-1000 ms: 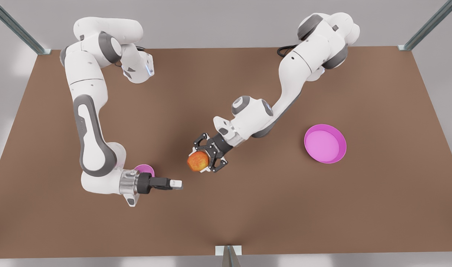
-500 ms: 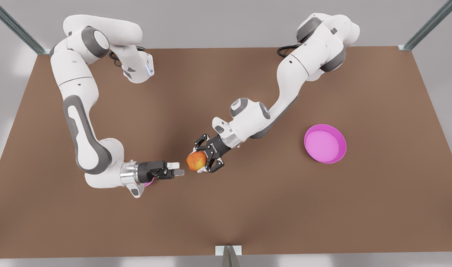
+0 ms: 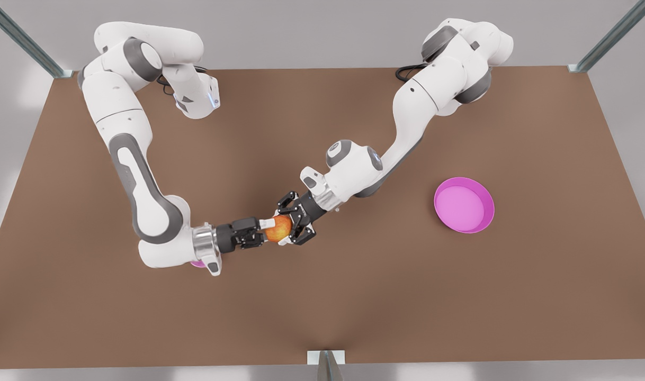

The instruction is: Use the left arm to pick up the apple from the plate, transfer it to the gripper of the right arm, and then use the right arm to place it into the bowl

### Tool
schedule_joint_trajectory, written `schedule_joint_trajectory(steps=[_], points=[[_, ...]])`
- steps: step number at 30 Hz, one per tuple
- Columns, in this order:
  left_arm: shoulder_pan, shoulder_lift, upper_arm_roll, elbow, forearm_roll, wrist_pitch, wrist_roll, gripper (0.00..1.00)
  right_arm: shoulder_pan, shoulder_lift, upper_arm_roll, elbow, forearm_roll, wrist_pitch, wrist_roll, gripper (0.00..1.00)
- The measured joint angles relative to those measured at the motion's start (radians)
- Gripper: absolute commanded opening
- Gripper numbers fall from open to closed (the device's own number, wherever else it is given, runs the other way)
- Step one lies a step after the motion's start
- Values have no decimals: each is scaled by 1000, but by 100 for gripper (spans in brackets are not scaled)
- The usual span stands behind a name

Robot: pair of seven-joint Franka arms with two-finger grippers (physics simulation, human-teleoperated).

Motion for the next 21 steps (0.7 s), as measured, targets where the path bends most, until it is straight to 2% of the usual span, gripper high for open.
schedule_joint_trajectory(steps=[9, 14, 15, 16, 17, 20, 21], points=[[0, 0, 0, -1, -1, 0, 35, 73, 22, 0, 5, 3, 5, 33, 1, 100], [0, 0, 0, -1, -2, 0, 47, 73, 37, 0, 5, 3, 6, 62, 1, 91], [0, 0, 1, -1, -2, 0, 49, 73, 37, 0, 5, 3, 6, 66, 1, 84], [0, 0, 0, -1, -2, 0, 51, 73, 37, 0, 5, 3, 7, 69, 1, 63], [0, 0, 0, -1, -2, 0, 53, 75, 37, 0, 5, 3, 9, 71, 0, 54], [1, 0, 1, -1, -2, -1, 58, 77, 37, 0, 5, 3, 13, 76, -3, 51], [1, 0, 0, -1, -2, -1, 59, 89, 37, -1, 5, 3, 14, 77, -4, 51]])
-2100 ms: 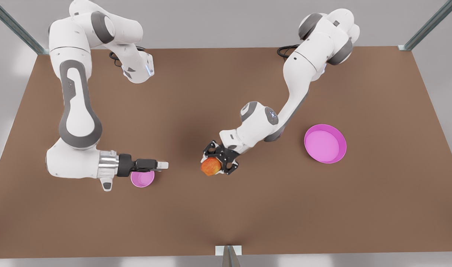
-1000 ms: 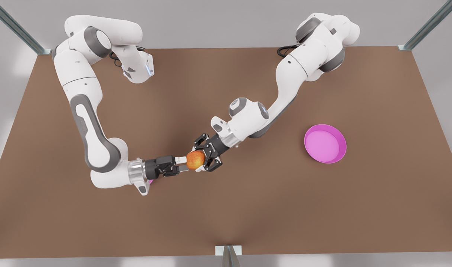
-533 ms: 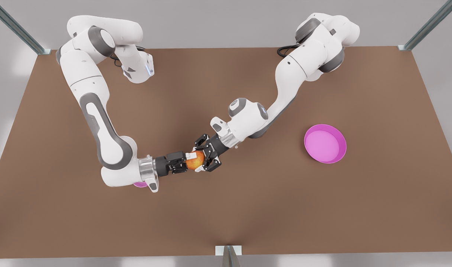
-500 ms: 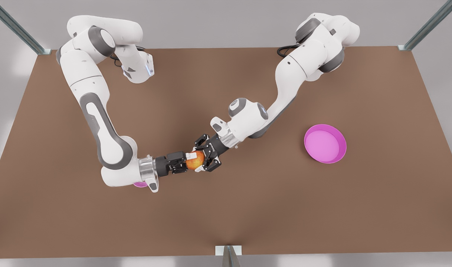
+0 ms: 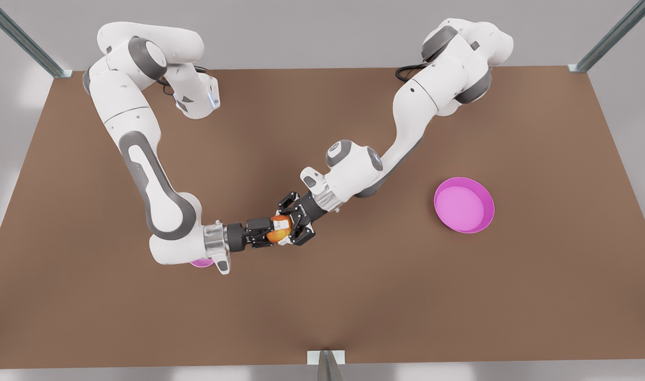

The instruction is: Use the left arm to pick up the apple from the plate, transfer it to the gripper of the right arm, and then use the right arm to place it into the bowl

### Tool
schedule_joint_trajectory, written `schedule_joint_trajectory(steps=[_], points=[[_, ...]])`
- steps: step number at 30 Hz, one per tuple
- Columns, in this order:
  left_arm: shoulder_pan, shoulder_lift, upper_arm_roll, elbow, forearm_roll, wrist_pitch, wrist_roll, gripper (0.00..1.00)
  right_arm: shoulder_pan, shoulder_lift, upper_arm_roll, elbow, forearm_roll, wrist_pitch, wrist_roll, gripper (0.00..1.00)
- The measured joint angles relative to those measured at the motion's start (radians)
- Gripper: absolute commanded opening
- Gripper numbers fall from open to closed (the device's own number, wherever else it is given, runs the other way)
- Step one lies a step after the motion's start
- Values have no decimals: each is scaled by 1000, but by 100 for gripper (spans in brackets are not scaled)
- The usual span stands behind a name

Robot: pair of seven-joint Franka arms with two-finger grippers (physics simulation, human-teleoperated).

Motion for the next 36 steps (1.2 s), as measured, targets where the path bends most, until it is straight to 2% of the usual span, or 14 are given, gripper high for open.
schedule_joint_trajectory(steps=[1, 8, 11, 13, 15, 16, 18, 22, 25, 27, 28, 29, 31, 36], points=[[0, 0, 0, 0, 0, -1, 1, 100, -1, 0, 0, 1, 1, 1, -1, 51], [2, 0, 0, 1, 0, -4, 9, 100, -6, 0, -13, 7, -11, 5, -5, 51], [14, -3, 1, -3, 0, -5, 12, 100, -7, 4, -59, 21, -57, 11, -8, 52], [53, -23, -12, -47, 1, -7, 14, 100, -9, 5, -95, 29, -113, 16, -9, 52], [182, -62, -73, -142, -1, -36, 11, 100, -30, 5, -118, 31, -206, 20, -13, 52], [262, -82, -85, -155, 0, -100, -1, 100, -50, 5, -123, 29, -257, 22, -16, 52], [356, -174, -17, -132, 60, -305, -42, 100, -92, 5, -127, 25, -378, 22, -25, 52], [564, -360, 27, -34, 300, -853, -202, 100, -183, 6, -129, 14, -616, 17, -55, 52], [615, -490, 60, -9, 450, -1159, -343, 100, -244, -8, -117, 6, -759, -26, -80, 52], [467, -598, 309, -40, 450, -1278, -428, 100, -254, -30, -114, -12, -827, -59, -96, 52], [392, -643, 409, -81, 437, -1319, -467, 100, -255, -36, -114, -21, -849, -73, -103, 53], [355, -668, 461, -104, 420, -1354, -506, 100, -255, -39, -113, -28, -866, -84, -109, 53], [326, -676, 500, -118, 397, -1409, -583, 100, -251, -38, -112, -34, -889, -98, -121, 53], [319, -629, 514, -89, 377, -1484, -754, 100, -242, -18, -113, -49, -919, -96, -148, 54]])
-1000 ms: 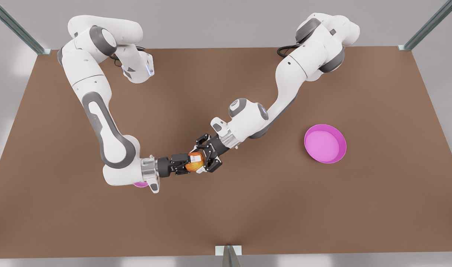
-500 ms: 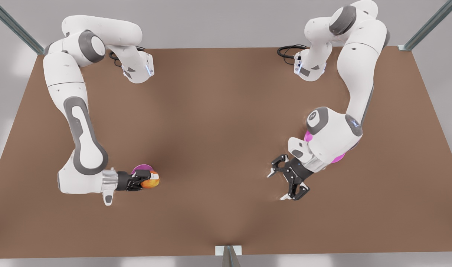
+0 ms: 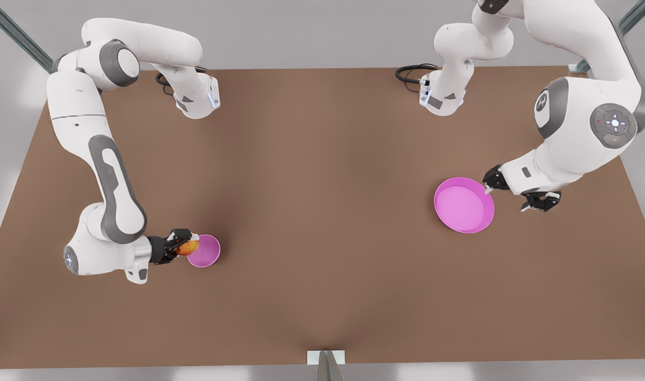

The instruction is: Use the left arm to pick up the apple from the plate, transfer it to the gripper of the right arm, and then use the right arm to place it into the bowl

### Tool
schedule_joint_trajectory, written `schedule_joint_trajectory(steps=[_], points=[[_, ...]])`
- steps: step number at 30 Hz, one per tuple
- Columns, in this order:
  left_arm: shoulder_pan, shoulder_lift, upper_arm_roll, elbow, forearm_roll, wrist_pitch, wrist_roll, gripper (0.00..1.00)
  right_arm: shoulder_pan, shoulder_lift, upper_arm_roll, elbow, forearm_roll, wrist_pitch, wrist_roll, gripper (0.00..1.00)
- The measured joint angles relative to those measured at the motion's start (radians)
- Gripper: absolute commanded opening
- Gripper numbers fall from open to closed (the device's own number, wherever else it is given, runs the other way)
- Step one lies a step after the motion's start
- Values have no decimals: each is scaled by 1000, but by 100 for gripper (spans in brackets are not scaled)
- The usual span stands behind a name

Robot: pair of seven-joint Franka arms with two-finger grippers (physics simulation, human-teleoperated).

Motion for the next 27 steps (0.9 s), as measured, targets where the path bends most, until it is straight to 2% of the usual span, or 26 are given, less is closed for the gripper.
schedule_joint_trajectory(steps=[2, 4, 14, 18, 20, 22, 25, 27], points=[[0, 18, 0, 13, -2, -10, -62, 100, 1, 2, 0, -25, -9, 13, -10, 57], [1, 32, 0, 19, -4, -12, -118, 100, 1, 3, 0, -34, -16, 26, -19, 100], [2, 41, 2, 21, -8, -1, -320, 100, -4, -1, 0, -15, -29, 40, -48, 100], [2, 41, 2, 21, -8, 1, -375, 100, 14, -14, 6, 257, -111, -16, -36, 100], [2, 41, 2, 21, -7, 1, -398, 100, 46, -110, 9, 337, -213, -42, -5, 100], [2, 41, 2, 21, -7, 1, -419, 100, 63, -241, 11, 348, -318, -74, 46, 100], [2, 41, 1, 22, -6, 2, -445, 100, 80, -418, -2, 202, -406, -135, 150, 100], [1, 43, 1, 23, -5, 4, -458, 100, 165, -547, -114, 80, -404, -160, 224, 100]])
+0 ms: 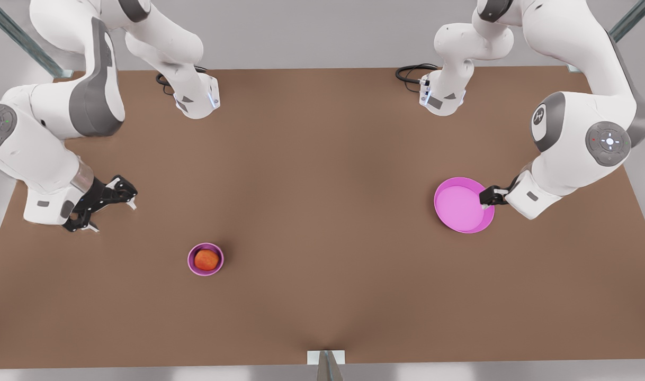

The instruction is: Use the left arm to pick up the apple from the plate, transfer it to the gripper of the right arm, and then use the right arm to place it into the bowl

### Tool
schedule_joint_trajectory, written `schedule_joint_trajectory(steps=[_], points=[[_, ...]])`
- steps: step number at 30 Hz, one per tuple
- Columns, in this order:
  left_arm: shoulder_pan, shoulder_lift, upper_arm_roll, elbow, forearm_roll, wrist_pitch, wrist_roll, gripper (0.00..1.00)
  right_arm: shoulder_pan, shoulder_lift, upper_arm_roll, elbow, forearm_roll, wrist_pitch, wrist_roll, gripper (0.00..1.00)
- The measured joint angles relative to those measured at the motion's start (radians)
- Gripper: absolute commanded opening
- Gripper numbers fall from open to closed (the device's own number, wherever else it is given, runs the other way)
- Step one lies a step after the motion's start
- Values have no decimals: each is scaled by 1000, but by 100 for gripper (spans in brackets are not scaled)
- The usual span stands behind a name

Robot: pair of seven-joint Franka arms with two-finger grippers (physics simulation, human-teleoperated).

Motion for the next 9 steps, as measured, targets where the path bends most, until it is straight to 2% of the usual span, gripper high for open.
schedule_joint_trajectory(steps=[2, 6, 9], points=[[-2, 10, -1, 0, 0, 6, -8, 100, 68, -49, -92, -50, 8, -14, 67, 100], [-5, 41, -3, 11, 1, 21, -15, 100, 99, -129, -157, -107, 20, -29, 178, 100], [-3, 50, -4, 12, 1, 27, -17, 100, 102, -131, -190, -129, 45, -31, 239, 100]])
